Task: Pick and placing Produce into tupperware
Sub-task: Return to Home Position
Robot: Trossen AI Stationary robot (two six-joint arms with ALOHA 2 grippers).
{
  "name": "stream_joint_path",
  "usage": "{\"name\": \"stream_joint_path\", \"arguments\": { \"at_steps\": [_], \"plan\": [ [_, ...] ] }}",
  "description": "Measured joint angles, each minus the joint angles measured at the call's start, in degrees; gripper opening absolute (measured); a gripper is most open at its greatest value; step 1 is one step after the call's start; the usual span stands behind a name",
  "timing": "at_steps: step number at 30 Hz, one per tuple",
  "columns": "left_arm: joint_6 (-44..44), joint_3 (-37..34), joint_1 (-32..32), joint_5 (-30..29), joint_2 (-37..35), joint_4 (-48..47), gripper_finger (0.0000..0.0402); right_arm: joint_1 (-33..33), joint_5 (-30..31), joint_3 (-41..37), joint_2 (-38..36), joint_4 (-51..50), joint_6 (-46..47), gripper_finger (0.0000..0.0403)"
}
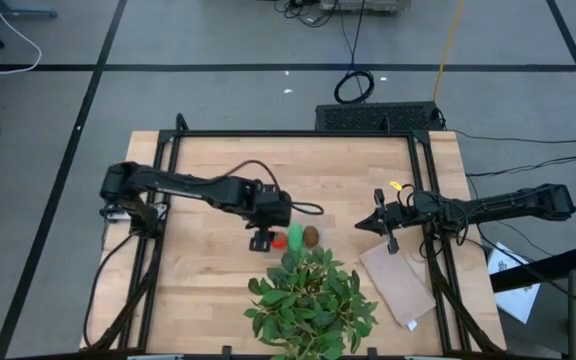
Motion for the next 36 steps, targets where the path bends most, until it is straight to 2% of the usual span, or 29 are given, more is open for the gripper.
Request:
{"name": "stream_joint_path", "arguments": {
  "at_steps": [9, 12, 18, 22, 27, 32, 36],
  "plan": [
    [-1.5, 0.0, 1.1, -2.5, -7.3, -5.9, 0.0058, 0.0, 0.0, 0.0, 0.2, 0.4, 0.0, 0.0],
    [-1.2, 0.0, 1.7, -2.7, -8.8, -6.9, 0.0011, 0.0, 0.0, 0.0, 0.3, 0.5, 0.0, 0.0],
    [1.3, -2.1, 2.7, 0.3, -13.6, -5.9, 0.0015, 0.0, 0.0, 0.0, 0.3, 0.7, 0.0, 0.0],
    [1.2, -6.1, 3.2, 1.9, -19.8, 0.3, 0.0003, 0.0, 0.0, 0.0, 0.3, 0.7, 0.0, 0.0],
    [-0.2, -15.7, 3.1, 2.3, -30.2, 12.6, 0.0004, 0.0, 0.0, 0.0, 0.4, 0.9, 0.0, 0.0],
    [-2.0, -27.9, 2.0, 3.2, -39.8, 29.1, 0.0002, 0.0, 0.0, 0.0, 0.7, 1.1, 0.0, 0.0],
    [-2.1, -33.9, 0.4, -1.8, -45.8, 34.2, 0.0001, 0.0, 0.0, 0.0, 0.7, 1.1, 0.0, 0.0]
  ]
}}
